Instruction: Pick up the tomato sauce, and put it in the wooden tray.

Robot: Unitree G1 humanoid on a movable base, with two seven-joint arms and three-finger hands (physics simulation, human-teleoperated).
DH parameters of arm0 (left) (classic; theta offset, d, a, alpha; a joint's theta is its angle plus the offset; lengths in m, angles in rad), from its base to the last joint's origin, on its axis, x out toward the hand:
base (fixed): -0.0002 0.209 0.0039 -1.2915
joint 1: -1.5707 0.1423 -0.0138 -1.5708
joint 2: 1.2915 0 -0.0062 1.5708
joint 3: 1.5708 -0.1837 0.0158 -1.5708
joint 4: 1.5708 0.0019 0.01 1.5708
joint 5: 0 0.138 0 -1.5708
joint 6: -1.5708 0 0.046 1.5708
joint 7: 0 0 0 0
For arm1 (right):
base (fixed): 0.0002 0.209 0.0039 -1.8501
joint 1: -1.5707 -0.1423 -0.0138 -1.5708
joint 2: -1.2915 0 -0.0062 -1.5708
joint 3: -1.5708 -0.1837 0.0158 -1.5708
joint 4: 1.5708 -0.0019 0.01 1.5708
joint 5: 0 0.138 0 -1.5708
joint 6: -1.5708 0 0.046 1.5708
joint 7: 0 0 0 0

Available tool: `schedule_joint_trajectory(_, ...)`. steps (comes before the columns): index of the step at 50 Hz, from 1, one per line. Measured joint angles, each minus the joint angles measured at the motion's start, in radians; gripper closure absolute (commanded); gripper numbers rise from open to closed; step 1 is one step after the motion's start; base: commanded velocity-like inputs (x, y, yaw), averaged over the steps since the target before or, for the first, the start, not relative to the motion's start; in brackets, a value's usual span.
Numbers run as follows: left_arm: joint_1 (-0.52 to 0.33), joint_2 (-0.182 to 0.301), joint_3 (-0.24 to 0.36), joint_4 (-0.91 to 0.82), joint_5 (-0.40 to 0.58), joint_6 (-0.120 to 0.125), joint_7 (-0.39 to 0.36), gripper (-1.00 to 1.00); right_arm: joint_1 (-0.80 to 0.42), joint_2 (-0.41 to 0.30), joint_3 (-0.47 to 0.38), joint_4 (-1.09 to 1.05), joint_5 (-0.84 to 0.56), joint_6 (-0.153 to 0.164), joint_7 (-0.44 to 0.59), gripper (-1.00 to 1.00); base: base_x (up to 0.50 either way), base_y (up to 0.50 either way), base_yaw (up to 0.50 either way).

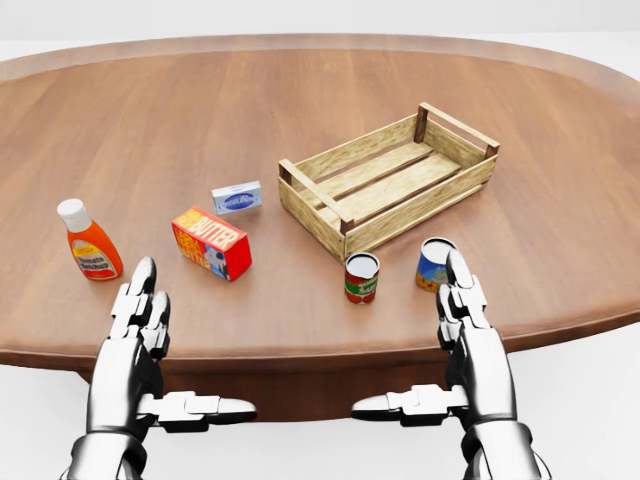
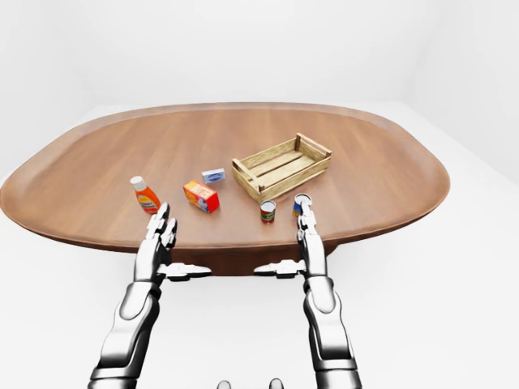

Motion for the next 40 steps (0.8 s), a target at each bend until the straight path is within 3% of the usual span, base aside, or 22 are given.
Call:
schedule_joint_trajectory(11, 0.008, 0.011, 0.027, -0.011, -0.033, 0.006, -0.03, -1.0, -0.011, -0.013, -0.027, 0.001, 0.009, 0.021, 0.026, -1.0, 0.0, 0.0, 0.0)
schedule_joint_trajectory(13, 0.025, 0.012, 0.033, -0.046, -0.037, 0.017, -0.031, -1.0, -0.007, -0.016, -0.034, -0.028, 0.012, 0.042, 0.026, -1.0, 0.0, 0.0, 0.0)
schedule_joint_trajectory(15, 0.059, 0.011, 0.046, -0.118, -0.045, 0.036, -0.032, -0.99, -0.002, -0.019, -0.052, -0.087, 0.028, 0.087, 0.024, -1.0, 0.0, 0.0, 0.0)
schedule_joint_trajectory(16, 0.084, 0.009, 0.058, -0.168, -0.054, 0.048, -0.035, -0.99, 0.0, -0.021, -0.067, -0.121, 0.043, 0.087, 0.021, -1.0, 0.0, 0.0, 0.0)
schedule_joint_trajectory(20, 0.227, -0.04, 0.167, -0.403, -0.135, 0.078, -0.077, -1.0, -0.005, -0.043, -0.173, -0.3, 0.152, 0.087, 0.002, -1.0, 0.0, 0.0, 0.0)
schedule_joint_trajectory(25, 0.403, -0.139, 0.354, -0.659, -0.284, 0.066, -0.182, -0.99, -0.006, -0.076, -0.303, -0.484, 0.288, 0.087, -0.024, -1.0, 0.0, 0.0, 0.0)
schedule_joint_trajectory(29, 0.479, -0.196, 0.462, -0.792, -0.362, 0.073, -0.243, -0.99, -0.002, -0.093, -0.361, -0.576, 0.353, 0.087, -0.037, -1.0, 0.0, 0.0, 0.0)
schedule_joint_trajectory(34, 0.529, -0.243, 0.537, -0.897, -0.405, 0.086, -0.292, -1.0, 0.003, -0.105, -0.403, -0.648, 0.401, 0.087, -0.045, -1.0, 0.0, 0.0, 0.0)
schedule_joint_trajectory(40, 0.567, -0.27, 0.555, -0.971, -0.411, 0.089, -0.317, -1.0, 0.013, -0.109, -0.426, -0.7, 0.428, 0.087, -0.041, -1.0, 0.0, 0.0, 0.0)
